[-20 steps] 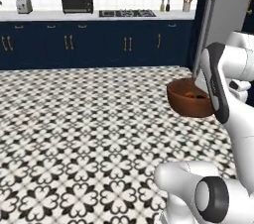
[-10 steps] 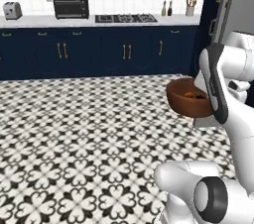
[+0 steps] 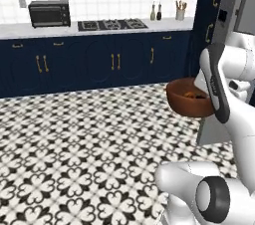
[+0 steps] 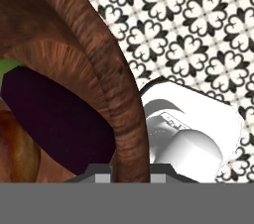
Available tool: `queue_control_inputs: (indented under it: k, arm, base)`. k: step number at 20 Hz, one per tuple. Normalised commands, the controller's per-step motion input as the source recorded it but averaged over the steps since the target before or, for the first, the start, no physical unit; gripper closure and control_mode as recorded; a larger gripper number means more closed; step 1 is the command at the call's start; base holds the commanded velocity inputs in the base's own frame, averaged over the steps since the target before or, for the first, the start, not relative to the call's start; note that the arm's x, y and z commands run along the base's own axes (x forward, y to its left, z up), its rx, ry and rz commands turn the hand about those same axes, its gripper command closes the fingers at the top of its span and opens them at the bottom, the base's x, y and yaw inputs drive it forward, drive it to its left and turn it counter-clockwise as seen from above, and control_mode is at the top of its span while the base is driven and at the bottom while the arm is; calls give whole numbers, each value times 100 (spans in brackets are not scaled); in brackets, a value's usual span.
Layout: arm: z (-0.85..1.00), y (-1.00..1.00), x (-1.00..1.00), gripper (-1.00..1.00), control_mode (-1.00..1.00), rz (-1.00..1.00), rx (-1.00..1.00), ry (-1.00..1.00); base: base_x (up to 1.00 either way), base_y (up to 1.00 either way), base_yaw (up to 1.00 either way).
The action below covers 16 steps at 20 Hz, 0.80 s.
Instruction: Pick the chicken drumstick and eggplant from their plates and place them in the bowl. Then put the bowl in the fridge.
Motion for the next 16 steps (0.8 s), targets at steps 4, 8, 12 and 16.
queue_control_inputs:
  k: [4, 8, 12, 16]
  arm:
    - [0, 0, 0, 100, 100, 0, 0, 0]
    - [0, 0, 0, 100, 100, 0, 0, 0]
    - [0, 0, 0, 100, 100, 0, 0, 0]
    - [0, 0, 0, 100, 100, 0, 0, 0]
  base:
    - [100, 100, -47]
    - [100, 100, -47]
    - [100, 100, -50]
    - [100, 100, -51]
